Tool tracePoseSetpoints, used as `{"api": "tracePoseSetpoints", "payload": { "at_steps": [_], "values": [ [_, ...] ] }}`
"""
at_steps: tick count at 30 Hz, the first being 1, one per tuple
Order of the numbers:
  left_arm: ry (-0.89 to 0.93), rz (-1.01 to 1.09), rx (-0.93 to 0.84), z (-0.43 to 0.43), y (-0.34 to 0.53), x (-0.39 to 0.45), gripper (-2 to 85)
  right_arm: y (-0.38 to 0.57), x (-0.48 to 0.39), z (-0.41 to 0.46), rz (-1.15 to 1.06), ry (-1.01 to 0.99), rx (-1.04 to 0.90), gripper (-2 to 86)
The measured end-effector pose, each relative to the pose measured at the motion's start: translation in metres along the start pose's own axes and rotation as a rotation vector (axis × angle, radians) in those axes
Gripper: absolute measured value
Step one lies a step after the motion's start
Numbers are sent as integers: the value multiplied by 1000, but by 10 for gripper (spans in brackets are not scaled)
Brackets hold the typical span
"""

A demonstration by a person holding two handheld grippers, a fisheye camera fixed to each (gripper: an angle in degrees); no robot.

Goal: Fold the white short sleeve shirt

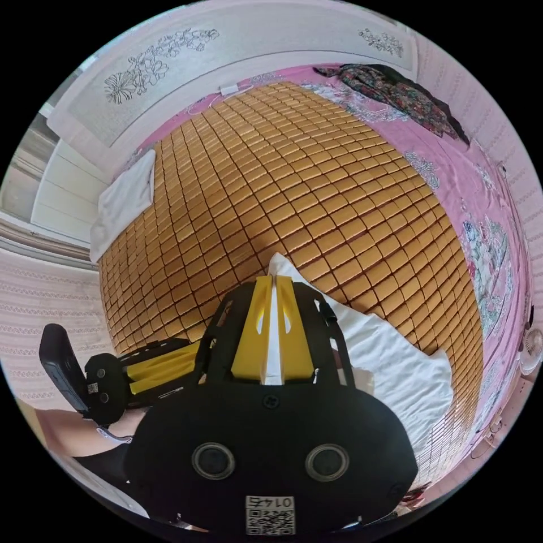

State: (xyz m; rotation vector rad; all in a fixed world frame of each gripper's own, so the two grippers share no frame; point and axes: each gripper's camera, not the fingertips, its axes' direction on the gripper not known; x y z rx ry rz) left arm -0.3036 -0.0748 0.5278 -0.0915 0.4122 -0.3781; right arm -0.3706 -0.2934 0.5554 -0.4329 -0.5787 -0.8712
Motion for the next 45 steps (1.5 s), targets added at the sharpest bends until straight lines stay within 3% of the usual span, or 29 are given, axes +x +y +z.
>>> {"api": "tracePoseSetpoints", "payload": {
  "at_steps": [6, 12, 21, 26, 34, 45],
  "values": [
    [234, 231, -68, -1, 8, 48, 19, 124, 68, -84, 274, 2, 185, 17],
    [225, 251, -246, 33, 28, 66, 31, 252, 125, -69, 543, -27, 17, 78],
    [218, 364, -303, 64, -6, 118, 13, 299, 119, -80, 456, 27, 35, 69],
    [277, 598, -440, 105, -25, 194, 7, 388, 130, -95, 647, 76, 102, 66],
    [310, 783, -548, 183, -27, 339, 10, 585, 166, -124, 1141, 98, 236, 56],
    [244, 991, -659, 292, 11, 544, 40, 678, 191, -103, 1238, -8, 306, 81]
  ]
}}
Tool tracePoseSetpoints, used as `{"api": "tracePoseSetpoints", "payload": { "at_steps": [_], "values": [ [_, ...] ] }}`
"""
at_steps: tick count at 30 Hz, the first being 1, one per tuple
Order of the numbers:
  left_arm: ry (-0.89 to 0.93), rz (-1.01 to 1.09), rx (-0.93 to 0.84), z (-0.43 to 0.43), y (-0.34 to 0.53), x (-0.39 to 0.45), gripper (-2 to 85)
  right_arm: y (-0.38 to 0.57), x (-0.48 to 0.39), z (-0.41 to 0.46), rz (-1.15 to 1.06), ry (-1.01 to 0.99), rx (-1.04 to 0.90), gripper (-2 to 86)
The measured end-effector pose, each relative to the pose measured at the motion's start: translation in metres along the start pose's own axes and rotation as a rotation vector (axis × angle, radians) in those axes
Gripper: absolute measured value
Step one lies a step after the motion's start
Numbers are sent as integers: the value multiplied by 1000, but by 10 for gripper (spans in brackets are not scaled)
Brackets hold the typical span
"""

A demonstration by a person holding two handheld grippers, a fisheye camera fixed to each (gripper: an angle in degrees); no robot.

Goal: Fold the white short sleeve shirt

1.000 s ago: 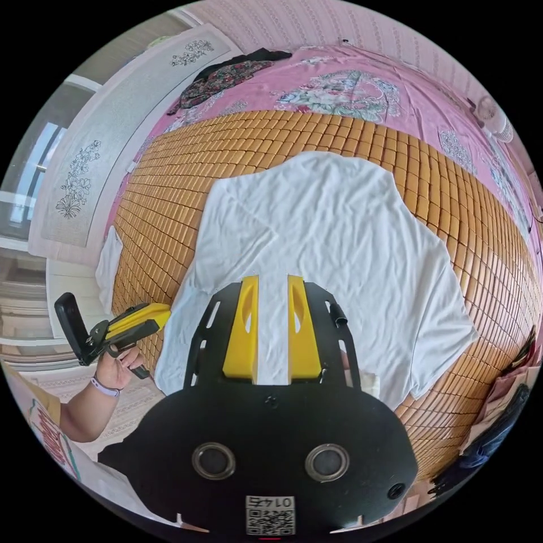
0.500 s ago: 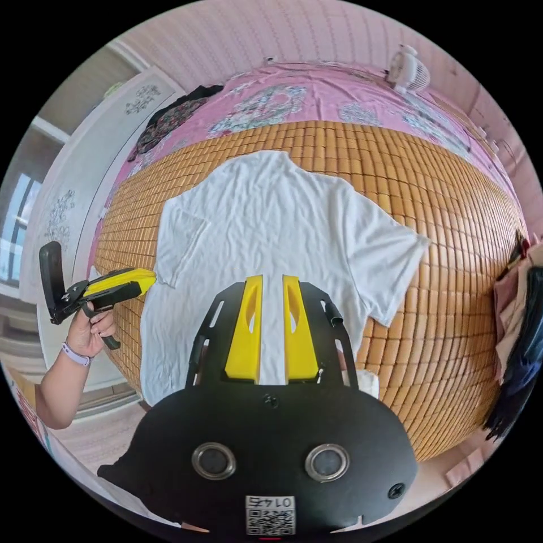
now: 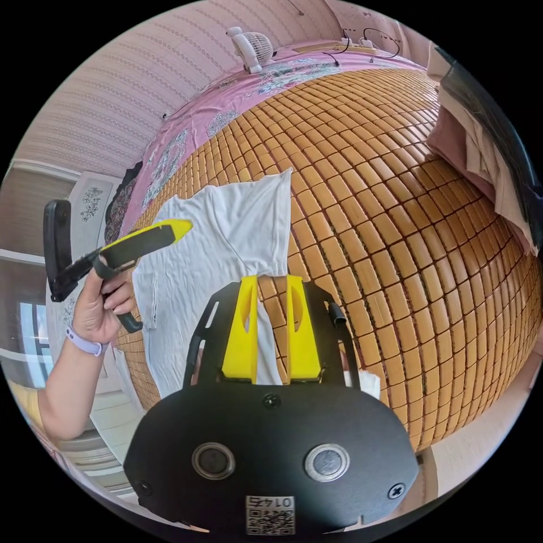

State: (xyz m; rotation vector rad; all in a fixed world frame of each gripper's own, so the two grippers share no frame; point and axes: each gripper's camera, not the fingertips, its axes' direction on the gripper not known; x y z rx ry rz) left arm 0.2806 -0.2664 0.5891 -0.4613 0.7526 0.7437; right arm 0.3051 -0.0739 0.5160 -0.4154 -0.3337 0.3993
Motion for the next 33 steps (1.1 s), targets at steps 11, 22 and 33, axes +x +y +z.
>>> {"api": "tracePoseSetpoints", "payload": {
  "at_steps": [11, 22, 33],
  "values": [
    [-218, 25, -106, 71, -99, 49, 60, -1, 67, 5, 96, -79, 7, 30],
    [-165, -7, -88, 76, -104, 34, 10, 2, 97, -6, 37, -133, 75, 16],
    [-153, 13, -39, 57, -90, 24, -2, -16, 94, 6, -31, -106, -5, 6]
  ]
}}
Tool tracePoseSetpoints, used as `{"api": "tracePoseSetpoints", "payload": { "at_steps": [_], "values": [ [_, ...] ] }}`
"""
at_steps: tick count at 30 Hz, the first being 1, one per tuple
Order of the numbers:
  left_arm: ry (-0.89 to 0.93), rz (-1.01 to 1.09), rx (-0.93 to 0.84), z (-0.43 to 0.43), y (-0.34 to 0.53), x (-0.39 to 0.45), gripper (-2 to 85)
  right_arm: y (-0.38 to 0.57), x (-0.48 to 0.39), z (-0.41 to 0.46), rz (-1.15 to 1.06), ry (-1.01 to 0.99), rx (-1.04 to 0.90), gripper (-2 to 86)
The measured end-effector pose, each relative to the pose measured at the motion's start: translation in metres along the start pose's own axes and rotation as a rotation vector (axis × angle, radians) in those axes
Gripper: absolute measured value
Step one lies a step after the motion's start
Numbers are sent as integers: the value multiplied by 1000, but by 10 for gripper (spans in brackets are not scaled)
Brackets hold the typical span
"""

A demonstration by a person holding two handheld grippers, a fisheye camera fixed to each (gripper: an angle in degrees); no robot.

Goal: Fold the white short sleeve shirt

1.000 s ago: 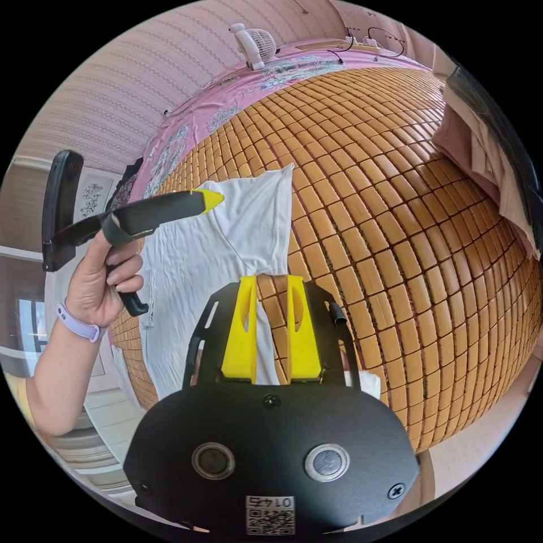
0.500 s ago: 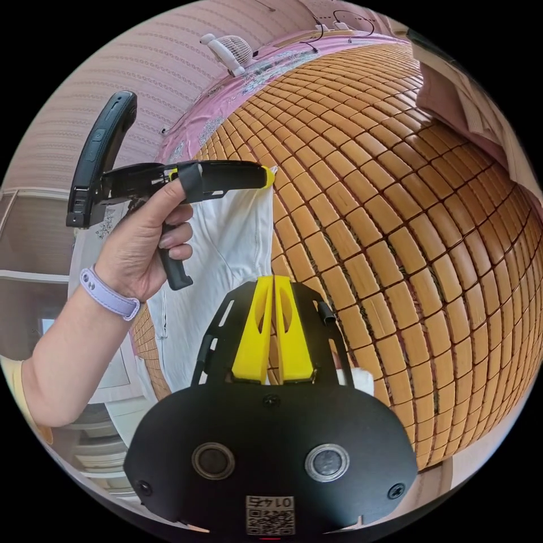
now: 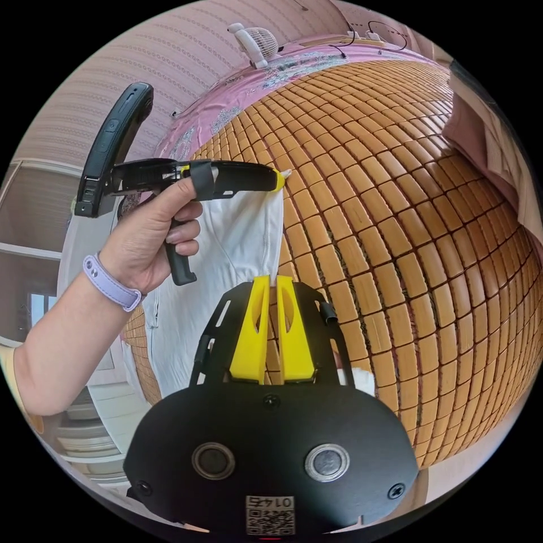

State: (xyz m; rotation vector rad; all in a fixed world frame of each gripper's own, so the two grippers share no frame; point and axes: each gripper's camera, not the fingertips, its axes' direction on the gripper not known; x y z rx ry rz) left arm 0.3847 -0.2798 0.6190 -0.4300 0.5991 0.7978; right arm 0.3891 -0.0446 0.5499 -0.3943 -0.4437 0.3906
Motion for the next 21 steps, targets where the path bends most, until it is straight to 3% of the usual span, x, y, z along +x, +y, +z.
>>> {"api": "tracePoseSetpoints", "payload": {
  "at_steps": [6, 11, 16, 21],
  "values": [
    [14, -69, 183, -60, 49, -28, -1, -2, -14, -18, -124, -61, 29, 2],
    [-22, -407, 383, -141, 175, -105, 13, 3, -68, -36, -406, -128, 50, 3],
    [-84, -637, 239, -142, 277, -164, 51, 2, -104, -5, -573, -146, -101, 30],
    [-112, -719, 271, -164, 345, -204, 52, -34, -106, 19, -539, -43, -91, 54]
  ]
}}
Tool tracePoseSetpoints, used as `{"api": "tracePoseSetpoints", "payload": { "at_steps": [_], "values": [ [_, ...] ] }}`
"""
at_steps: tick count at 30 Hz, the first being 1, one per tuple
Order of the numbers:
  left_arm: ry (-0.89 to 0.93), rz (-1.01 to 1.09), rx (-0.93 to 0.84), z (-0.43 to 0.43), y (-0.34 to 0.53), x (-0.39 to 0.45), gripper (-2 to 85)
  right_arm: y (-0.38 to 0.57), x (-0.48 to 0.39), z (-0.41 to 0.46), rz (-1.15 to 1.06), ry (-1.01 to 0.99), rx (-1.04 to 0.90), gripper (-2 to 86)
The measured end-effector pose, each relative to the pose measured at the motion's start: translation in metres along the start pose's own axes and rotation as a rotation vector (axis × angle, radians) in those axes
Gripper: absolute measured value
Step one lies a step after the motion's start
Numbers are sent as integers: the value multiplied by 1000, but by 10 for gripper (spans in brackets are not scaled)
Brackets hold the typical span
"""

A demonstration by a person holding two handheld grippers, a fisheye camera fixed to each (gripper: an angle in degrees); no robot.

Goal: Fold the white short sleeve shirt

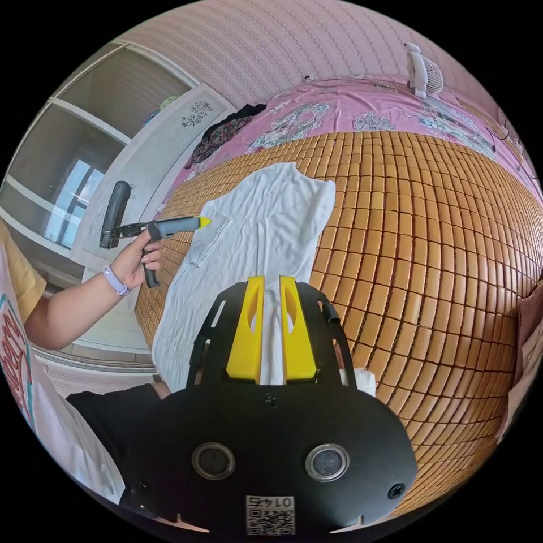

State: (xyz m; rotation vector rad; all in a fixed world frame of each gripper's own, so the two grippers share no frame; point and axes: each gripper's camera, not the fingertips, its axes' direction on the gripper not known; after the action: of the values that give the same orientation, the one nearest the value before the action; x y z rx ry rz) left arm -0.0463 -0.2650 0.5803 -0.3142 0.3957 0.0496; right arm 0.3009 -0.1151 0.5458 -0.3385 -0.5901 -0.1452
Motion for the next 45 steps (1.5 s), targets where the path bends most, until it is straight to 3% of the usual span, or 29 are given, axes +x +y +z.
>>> {"api": "tracePoseSetpoints", "payload": {
  "at_steps": [6, 11, 16, 21, 30, 39, 45],
  "values": [
    [-97, -43, 41, -12, -13, -82, 60, -77, 26, 31, 65, 85, 13, 86],
    [17, -177, -2, 4, -38, -144, 103, -131, 23, 58, 51, 77, -28, 97],
    [-27, -142, -104, 12, -52, -159, 71, -168, 16, 70, 40, 105, -93, 28],
    [14, -109, -153, 3, -53, -178, 38, -193, 21, 61, 91, 130, -96, 11],
    [73, -42, 27, -60, -65, -178, -10, -222, 0, 23, 13, 174, -18, 6],
    [147, 203, 192, -165, -2, -151, -10, -168, -21, -57, -9, 32, 125, 6],
    [168, 262, 72, -198, 129, -155, -10, -52, -31, -108, -93, -121, 83, 6]
  ]
}}
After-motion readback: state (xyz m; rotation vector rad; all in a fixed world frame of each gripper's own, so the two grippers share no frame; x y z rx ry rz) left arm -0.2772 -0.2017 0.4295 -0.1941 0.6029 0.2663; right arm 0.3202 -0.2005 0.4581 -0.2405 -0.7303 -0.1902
